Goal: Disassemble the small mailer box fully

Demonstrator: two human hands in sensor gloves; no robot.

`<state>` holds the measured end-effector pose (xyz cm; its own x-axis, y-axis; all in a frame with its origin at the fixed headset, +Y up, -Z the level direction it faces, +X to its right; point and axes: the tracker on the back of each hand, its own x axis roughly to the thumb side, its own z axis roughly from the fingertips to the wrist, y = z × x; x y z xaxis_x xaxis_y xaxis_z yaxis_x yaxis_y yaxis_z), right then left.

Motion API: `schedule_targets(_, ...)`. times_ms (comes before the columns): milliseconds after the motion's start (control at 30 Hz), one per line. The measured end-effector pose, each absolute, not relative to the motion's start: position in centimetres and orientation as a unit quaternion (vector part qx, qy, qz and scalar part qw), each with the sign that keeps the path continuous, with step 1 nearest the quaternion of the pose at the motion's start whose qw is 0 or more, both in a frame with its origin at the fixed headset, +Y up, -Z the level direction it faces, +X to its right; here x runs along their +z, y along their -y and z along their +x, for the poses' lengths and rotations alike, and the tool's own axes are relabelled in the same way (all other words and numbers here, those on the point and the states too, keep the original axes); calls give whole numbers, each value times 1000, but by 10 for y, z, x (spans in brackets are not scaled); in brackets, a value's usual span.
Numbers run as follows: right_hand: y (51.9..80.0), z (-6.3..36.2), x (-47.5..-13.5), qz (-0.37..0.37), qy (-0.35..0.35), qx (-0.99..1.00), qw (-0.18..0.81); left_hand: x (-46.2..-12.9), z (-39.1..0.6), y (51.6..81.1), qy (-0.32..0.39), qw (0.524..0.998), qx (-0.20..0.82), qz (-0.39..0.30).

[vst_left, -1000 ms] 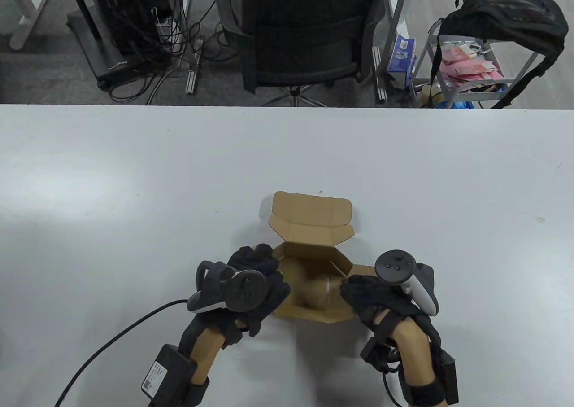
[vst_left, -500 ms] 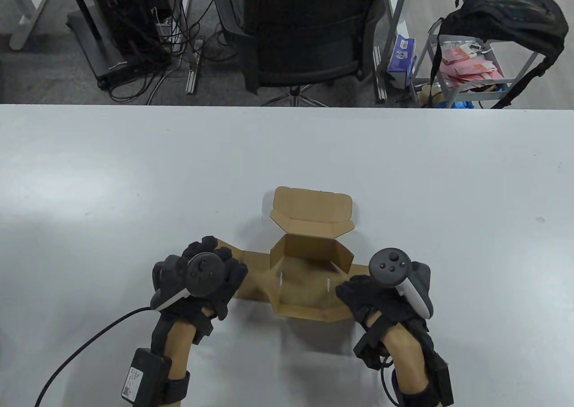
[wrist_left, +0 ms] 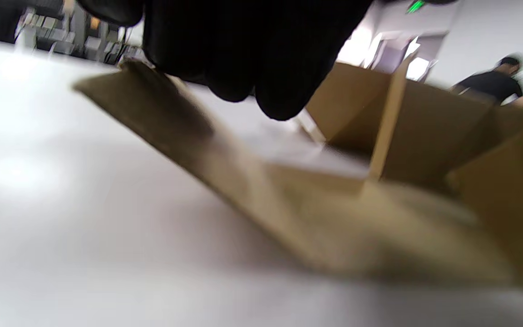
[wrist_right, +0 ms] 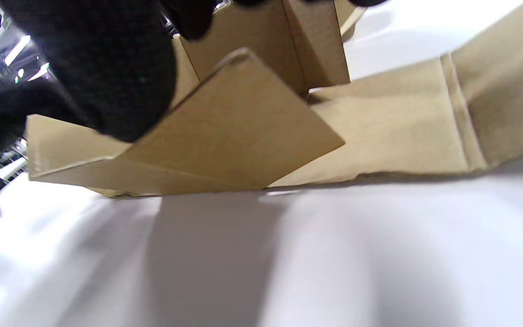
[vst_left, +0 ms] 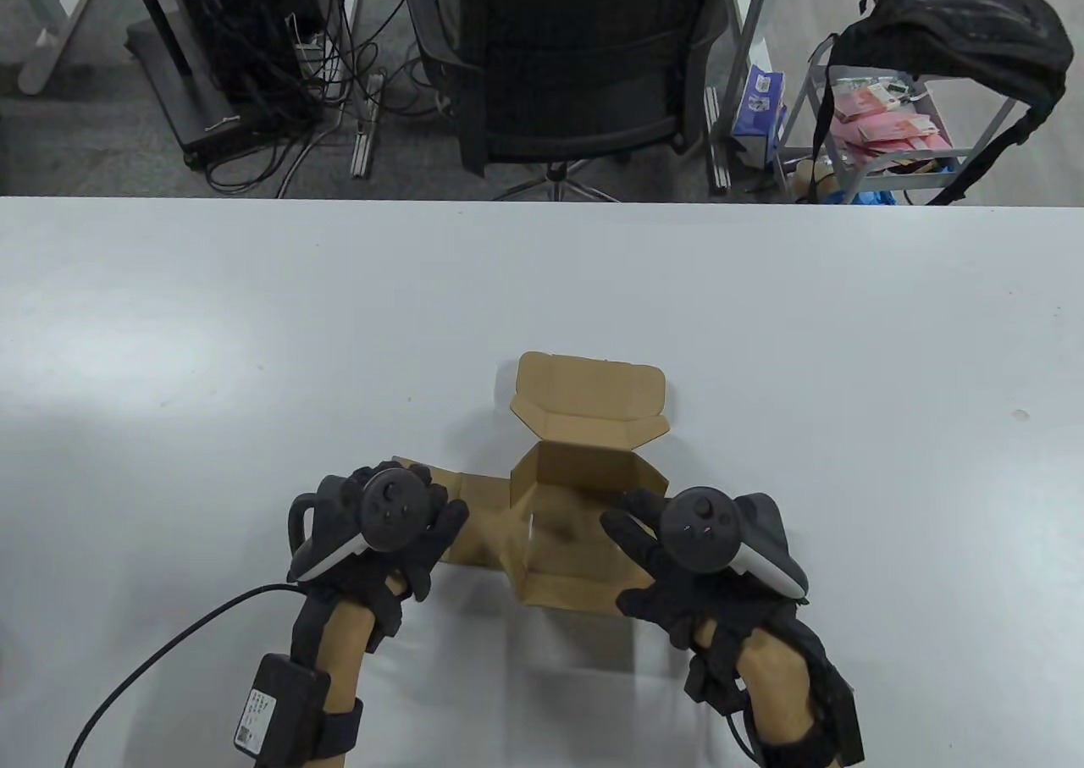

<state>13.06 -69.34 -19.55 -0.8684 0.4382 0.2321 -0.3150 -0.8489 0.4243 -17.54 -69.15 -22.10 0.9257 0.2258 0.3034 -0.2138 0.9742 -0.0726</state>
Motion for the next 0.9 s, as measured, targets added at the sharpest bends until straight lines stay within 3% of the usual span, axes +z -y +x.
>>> schedule_targets(100,692,128,-194,158,-167,959,167,-208,-161,677,202,970,112,72)
schedule_targets(267,706,129,-199,131,-182,965,136,-195,-136,672,261,954,97,112)
schedule_targets(467,725,128,-207,108,-210,966,104,-198,-110,696,291,956,22,29)
schedule_targets(633,735,130,-213,94,-234,962,102,-210,-112,718,270,960,56,-50)
schedule_targets(900,752,138,-229,86,-271,953,107,-229,-120,748,230,957,23,-178)
